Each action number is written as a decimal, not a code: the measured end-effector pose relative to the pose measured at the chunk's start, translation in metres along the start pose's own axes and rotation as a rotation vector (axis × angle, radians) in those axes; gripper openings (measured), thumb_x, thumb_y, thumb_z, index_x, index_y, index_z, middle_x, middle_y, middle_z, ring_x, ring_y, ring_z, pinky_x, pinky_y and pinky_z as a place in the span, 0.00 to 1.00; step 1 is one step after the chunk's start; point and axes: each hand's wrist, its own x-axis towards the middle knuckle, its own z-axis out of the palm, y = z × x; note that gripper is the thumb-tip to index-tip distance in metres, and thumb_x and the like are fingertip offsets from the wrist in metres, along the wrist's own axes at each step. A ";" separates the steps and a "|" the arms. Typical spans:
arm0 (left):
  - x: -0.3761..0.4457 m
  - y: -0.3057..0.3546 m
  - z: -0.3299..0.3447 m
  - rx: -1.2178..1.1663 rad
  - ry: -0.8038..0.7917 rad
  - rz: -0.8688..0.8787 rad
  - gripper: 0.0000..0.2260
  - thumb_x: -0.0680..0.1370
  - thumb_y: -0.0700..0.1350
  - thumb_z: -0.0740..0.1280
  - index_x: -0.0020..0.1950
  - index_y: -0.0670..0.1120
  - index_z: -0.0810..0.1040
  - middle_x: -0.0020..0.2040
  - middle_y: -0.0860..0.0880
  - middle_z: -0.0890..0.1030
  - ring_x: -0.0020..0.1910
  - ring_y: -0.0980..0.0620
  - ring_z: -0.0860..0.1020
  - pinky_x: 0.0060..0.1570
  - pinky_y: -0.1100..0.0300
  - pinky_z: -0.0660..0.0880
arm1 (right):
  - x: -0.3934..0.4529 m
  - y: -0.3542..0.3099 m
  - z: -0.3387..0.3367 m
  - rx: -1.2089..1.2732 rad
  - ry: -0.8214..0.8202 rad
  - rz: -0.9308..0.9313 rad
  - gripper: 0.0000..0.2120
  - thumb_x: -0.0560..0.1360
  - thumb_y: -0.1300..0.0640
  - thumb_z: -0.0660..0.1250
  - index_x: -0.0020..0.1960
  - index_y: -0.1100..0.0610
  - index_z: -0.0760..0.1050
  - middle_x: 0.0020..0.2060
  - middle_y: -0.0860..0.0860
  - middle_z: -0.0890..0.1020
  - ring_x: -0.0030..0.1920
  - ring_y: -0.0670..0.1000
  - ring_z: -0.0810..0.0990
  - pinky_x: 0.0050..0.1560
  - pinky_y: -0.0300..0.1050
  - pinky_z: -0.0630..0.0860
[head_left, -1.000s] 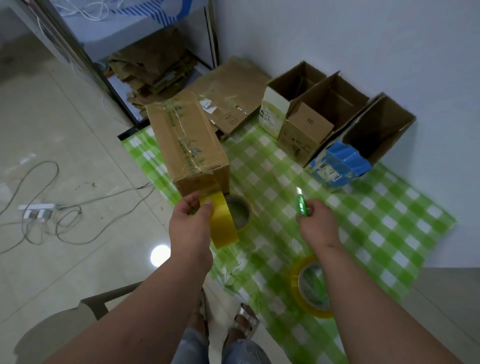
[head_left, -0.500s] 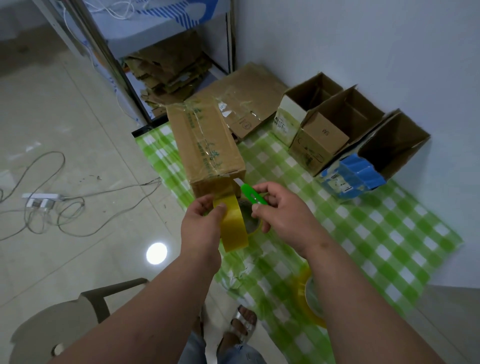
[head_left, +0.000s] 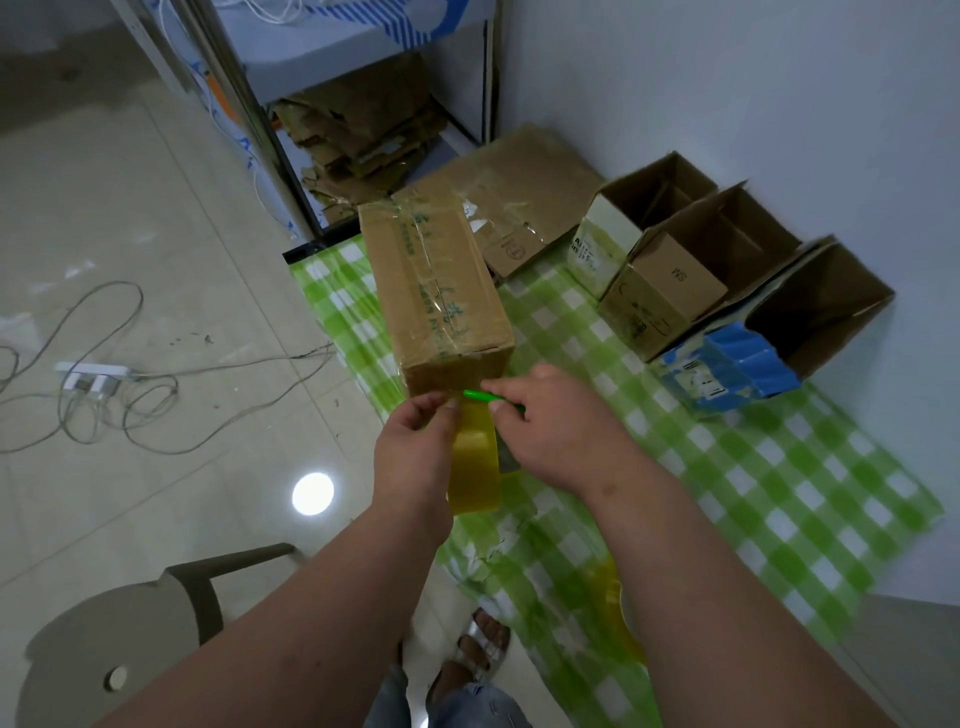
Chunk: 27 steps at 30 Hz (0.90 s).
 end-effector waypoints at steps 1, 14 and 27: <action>0.000 0.000 0.000 0.001 0.003 -0.001 0.05 0.77 0.44 0.71 0.42 0.52 0.81 0.45 0.47 0.82 0.41 0.47 0.78 0.35 0.56 0.75 | 0.001 -0.002 0.000 -0.037 -0.003 -0.004 0.18 0.81 0.48 0.58 0.69 0.46 0.74 0.46 0.47 0.68 0.44 0.48 0.73 0.45 0.44 0.72; 0.002 0.003 0.003 0.008 0.029 -0.021 0.07 0.76 0.44 0.72 0.38 0.51 0.80 0.44 0.45 0.82 0.41 0.45 0.78 0.40 0.50 0.76 | 0.005 -0.014 -0.003 -0.212 0.100 -0.017 0.15 0.79 0.49 0.59 0.60 0.52 0.79 0.44 0.50 0.71 0.41 0.51 0.72 0.40 0.47 0.74; 0.004 0.007 0.004 0.034 0.022 -0.008 0.08 0.77 0.42 0.70 0.38 0.49 0.78 0.34 0.49 0.79 0.29 0.52 0.74 0.22 0.63 0.68 | 0.012 -0.023 -0.001 -0.245 0.075 0.010 0.15 0.79 0.51 0.60 0.62 0.52 0.78 0.53 0.53 0.74 0.49 0.56 0.78 0.42 0.46 0.69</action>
